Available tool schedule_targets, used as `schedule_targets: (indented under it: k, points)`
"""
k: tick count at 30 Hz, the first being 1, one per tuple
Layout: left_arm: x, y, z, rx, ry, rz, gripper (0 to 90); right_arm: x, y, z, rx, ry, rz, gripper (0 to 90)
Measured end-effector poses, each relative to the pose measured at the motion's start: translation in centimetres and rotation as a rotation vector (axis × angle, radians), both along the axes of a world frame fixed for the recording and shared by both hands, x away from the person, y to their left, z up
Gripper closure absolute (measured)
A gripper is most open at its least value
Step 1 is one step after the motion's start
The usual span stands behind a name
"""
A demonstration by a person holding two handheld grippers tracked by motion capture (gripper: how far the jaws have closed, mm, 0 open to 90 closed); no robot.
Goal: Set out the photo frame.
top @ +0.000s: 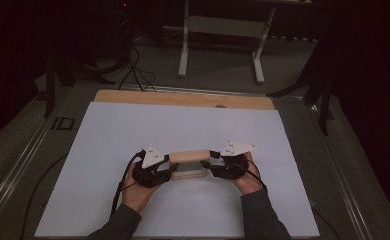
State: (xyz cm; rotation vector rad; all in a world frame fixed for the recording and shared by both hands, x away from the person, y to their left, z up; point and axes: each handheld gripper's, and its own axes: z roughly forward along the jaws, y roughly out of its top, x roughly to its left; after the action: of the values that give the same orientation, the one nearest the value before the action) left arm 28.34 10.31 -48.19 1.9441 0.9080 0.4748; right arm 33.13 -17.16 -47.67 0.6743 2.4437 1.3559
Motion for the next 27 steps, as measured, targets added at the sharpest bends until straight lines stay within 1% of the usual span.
schedule_targets:
  k: [5,8,13,15,19,21,27]
  points:
    - [0.2,0.1,0.1,0.002,0.009,0.003,56.9,0.0,0.2,0.0,0.004,-0.003,-0.014,54.4]
    - [0.5,0.4,0.1,-0.005,0.012,-0.001,56.8,-0.1,0.4,-0.1,0.010,-0.003,-0.024,54.4]
    - [0.9,0.7,0.1,-0.004,0.009,-0.007,56.9,0.1,0.7,-0.1,0.015,-0.003,-0.032,54.4]
    - [1.1,0.7,0.1,-0.014,0.011,-0.008,56.8,0.2,0.7,-0.2,0.022,0.001,-0.039,54.4]
    - [1.7,0.7,0.2,-0.010,0.005,-0.009,56.6,0.6,0.7,-0.2,0.022,-0.001,-0.052,54.4]
    - [2.1,0.6,0.2,-0.015,0.003,-0.004,56.2,0.8,0.7,-0.2,0.026,-0.001,-0.059,54.3]
    - [3.2,0.7,0.5,-0.004,-0.011,-0.012,55.5,1.4,0.9,-0.1,0.035,0.000,-0.084,54.4]
